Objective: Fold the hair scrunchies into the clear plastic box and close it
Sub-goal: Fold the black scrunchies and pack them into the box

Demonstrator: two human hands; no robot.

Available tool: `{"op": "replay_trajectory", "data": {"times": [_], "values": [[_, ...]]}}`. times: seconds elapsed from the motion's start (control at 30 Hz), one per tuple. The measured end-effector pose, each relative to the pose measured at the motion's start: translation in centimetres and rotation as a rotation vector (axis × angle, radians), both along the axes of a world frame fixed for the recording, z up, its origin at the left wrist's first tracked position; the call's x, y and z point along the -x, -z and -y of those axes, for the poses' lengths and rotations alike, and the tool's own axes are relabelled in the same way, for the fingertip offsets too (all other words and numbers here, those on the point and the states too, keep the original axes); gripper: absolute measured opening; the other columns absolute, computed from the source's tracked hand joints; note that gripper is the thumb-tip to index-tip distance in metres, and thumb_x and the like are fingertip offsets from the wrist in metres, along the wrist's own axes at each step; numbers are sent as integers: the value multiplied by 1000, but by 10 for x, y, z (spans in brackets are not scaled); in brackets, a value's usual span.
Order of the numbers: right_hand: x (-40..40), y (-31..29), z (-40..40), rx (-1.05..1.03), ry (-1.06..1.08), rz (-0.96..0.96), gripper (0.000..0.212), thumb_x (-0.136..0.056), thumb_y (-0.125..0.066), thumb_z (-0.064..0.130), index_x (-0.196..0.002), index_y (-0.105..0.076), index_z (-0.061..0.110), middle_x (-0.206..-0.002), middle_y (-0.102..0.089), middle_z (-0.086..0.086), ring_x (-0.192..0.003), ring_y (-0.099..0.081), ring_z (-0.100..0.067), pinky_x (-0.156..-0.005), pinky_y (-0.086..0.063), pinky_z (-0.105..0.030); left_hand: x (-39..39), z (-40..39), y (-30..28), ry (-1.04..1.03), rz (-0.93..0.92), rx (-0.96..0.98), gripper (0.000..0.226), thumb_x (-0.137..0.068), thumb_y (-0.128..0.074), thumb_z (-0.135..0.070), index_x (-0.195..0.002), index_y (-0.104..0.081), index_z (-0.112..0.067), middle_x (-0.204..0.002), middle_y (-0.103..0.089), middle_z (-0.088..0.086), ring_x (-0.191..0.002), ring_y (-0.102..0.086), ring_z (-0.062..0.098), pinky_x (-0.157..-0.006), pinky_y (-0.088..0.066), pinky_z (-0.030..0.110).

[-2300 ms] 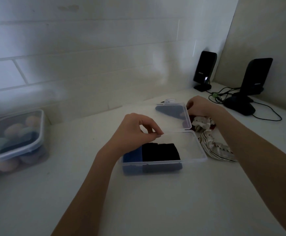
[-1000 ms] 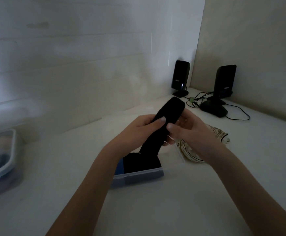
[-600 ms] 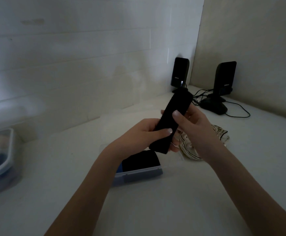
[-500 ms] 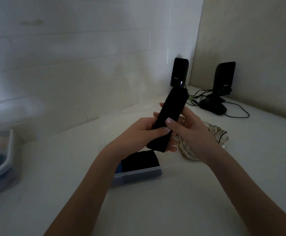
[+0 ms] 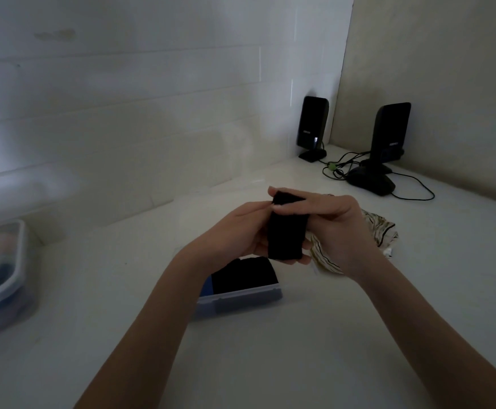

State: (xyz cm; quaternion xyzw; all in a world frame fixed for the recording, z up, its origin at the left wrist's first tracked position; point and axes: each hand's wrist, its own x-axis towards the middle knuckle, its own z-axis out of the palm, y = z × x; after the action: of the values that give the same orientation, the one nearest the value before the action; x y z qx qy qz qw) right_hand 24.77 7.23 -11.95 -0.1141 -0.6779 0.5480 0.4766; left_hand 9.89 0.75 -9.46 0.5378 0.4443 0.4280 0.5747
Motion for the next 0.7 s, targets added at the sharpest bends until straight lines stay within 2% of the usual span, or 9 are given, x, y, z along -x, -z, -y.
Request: {"op": "replay_trajectory", "data": {"times": [0.1, 0.2, 0.27, 0.33, 0.37, 0.43, 0.5, 0.6, 0.7], "values": [[-1, 0, -1, -2, 1, 20, 54, -76, -46, -27, -67, -77, 16, -108, -73, -1, -79, -44, -74, -53, -42, -65, 2, 0, 1, -1, 19, 11, 35, -101, -31, -28, -109, -59, -7, -92, -72, 18, -85, -71, 37, -79, -59, 40], [0, 1, -1, -40, 7, 40, 48, -71, -50, -23, -62, -76, 16, -109, -70, -7, -80, -45, -71, -66, -40, -72, 2, -1, 2, -10, 19, 17, 39, -101, -31, -29, -115, -56, -3, -94, -72, 17, -86, -71, 36, -78, -59, 39], [0, 2, -2, -68, 58, 81, 54, -68, -50, -24, -59, -75, 23, -112, -67, -12, -91, -53, -60, -74, -45, -64, 3, -3, 3, -23, 31, 15, 40, -101, -30, -29, -119, -54, -2, -99, -70, 17, -89, -70, 36, -81, -59, 42], [0, 2, -2, -90, 92, 116, 64, -66, -49, -28, -57, -75, 29, -113, -65, -8, -102, -62, -33, -79, -51, -46, 3, -6, 2, -25, 93, 50, 41, -101, -26, -29, -119, -54, -5, -104, -68, 18, -89, -69, 37, -82, -57, 45], [-1, 1, -2, -99, 93, 120, 64, -66, -49, -29, -57, -75, 29, -112, -65, -6, -104, -63, -22, -78, -52, -36, 3, -7, 1, -19, 138, 76, 41, -100, -26, -31, -119, -54, -7, -105, -66, 17, -88, -69, 37, -81, -57, 45], [-1, 2, -3, -111, 90, 123, 58, -66, -48, -30, -59, -74, 21, -110, -65, -4, -104, -62, -13, -77, -52, -21, 3, -7, -1, 13, 177, 86, 40, -95, -34, -35, -120, -53, -10, -107, -65, 14, -87, -69, 35, -80, -58, 41], [0, 3, -3, -152, 103, 135, 53, -67, -48, -25, -61, -75, 20, -113, -65, -6, -107, -62, -13, -83, -51, -20, 3, -6, 0, 25, 76, 14, 33, -89, -49, -28, -119, -53, -14, -108, -65, 9, -89, -70, 28, -80, -59, 34], [-2, 2, -3, -193, 104, 198, 42, -68, -45, -17, -69, -76, 11, -118, -65, -5, -115, -58, -12, -91, -48, -20, 5, -6, 6, -3, -74, -106, 42, -83, -61, 2, -119, -52, -17, -109, -65, 5, -96, -69, 24, -85, -57, 32], [-6, -1, -4, 9, 37, 97, 35, -70, -45, -11, -74, -75, 5, -115, -69, -6, -114, -60, -15, -89, -51, -25, 8, -8, 9, -58, -94, -135, 44, -82, -60, 9, -118, -52, -16, -115, -62, 12, -104, -66, 29, -90, -54, 39]]}}
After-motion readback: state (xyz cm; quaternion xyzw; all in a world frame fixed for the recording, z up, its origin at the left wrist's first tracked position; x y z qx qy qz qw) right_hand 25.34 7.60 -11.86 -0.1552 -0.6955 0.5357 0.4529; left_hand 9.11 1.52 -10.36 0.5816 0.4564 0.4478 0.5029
